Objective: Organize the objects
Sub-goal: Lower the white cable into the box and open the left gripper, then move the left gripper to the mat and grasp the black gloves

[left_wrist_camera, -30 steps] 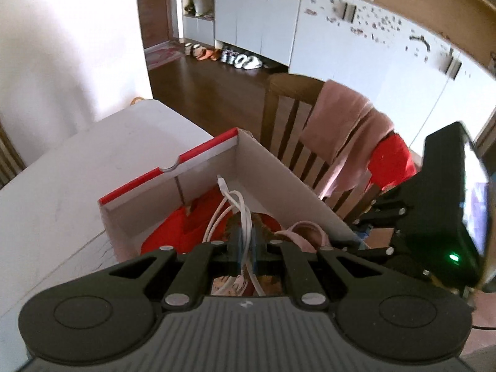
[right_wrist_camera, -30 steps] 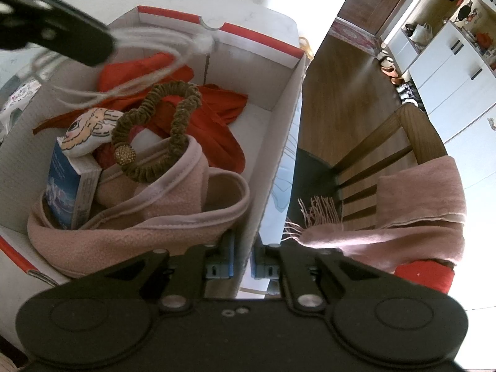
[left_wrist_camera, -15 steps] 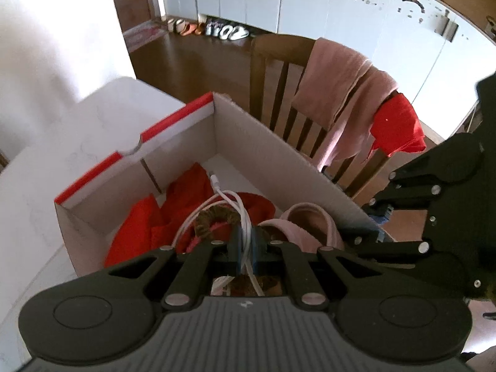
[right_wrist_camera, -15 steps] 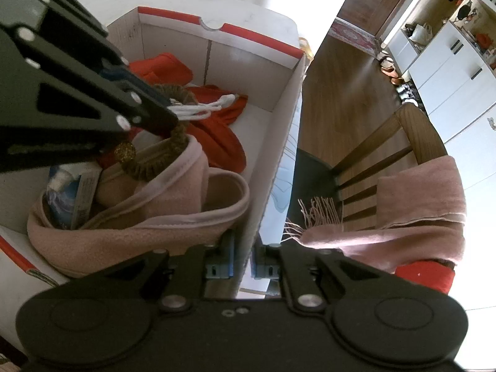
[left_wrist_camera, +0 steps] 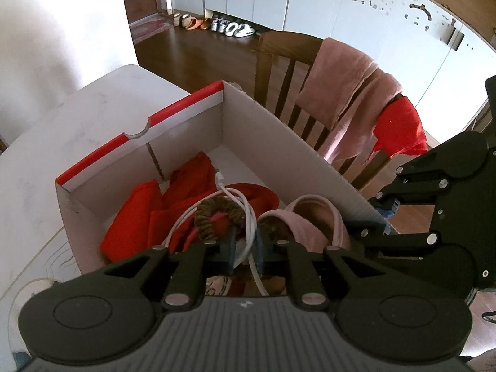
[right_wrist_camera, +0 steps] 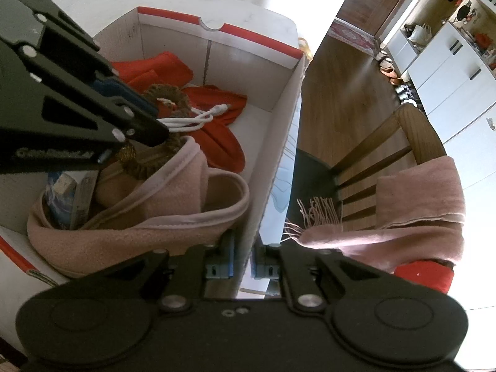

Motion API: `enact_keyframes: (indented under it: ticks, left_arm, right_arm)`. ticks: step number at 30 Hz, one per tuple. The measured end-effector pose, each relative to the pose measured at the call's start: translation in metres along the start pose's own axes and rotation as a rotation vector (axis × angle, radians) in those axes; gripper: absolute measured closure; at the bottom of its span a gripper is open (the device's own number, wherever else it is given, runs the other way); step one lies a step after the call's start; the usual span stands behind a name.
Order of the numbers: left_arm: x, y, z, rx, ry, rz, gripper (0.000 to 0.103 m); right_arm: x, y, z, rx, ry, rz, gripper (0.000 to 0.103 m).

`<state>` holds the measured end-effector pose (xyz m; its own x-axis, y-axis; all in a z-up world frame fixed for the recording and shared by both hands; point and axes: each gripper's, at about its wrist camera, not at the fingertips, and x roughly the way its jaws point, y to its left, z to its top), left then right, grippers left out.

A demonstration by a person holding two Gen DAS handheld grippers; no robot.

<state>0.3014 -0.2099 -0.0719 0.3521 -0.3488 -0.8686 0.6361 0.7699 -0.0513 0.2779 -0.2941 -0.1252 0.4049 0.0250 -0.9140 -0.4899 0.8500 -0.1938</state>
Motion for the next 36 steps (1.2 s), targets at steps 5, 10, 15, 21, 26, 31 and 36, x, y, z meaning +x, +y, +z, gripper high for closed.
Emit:
enact_keyframes:
  ticks: [5,10,15,21,26,31,36]
  left_arm:
    - [-0.007,0.004,-0.003,-0.017,-0.019,-0.025,0.043]
    - [-0.020,0.006,-0.008,-0.028,-0.050,-0.012,0.031]
    - [-0.039,0.012,-0.013,-0.046,-0.084,-0.021,0.031]
    - [-0.071,0.024,-0.028,-0.082,-0.137,-0.027,0.031]
    - [-0.096,0.043,-0.046,-0.130,-0.159,-0.018,0.031]
    - [-0.122,0.066,-0.070,-0.176,-0.179,0.029,0.031]
    - [-0.145,0.092,-0.097,-0.242,-0.189,0.091,0.031]
  right_arm:
    - [0.000,0.000,0.000,-0.001,0.000,-0.001,0.095]
    - [0.000,-0.001,0.000,-0.002,0.001,-0.004,0.094]
    - [0.000,0.000,0.000,-0.001,0.003,-0.005,0.094]
    - [0.000,-0.001,0.001,-0.001,0.004,-0.007,0.094]
    - [-0.001,-0.003,0.001,-0.001,0.005,-0.008,0.094]
    - [-0.001,-0.002,0.000,-0.002,0.006,-0.007,0.094]
    - [-0.001,-0.001,-0.001,-0.005,0.008,-0.008,0.094]
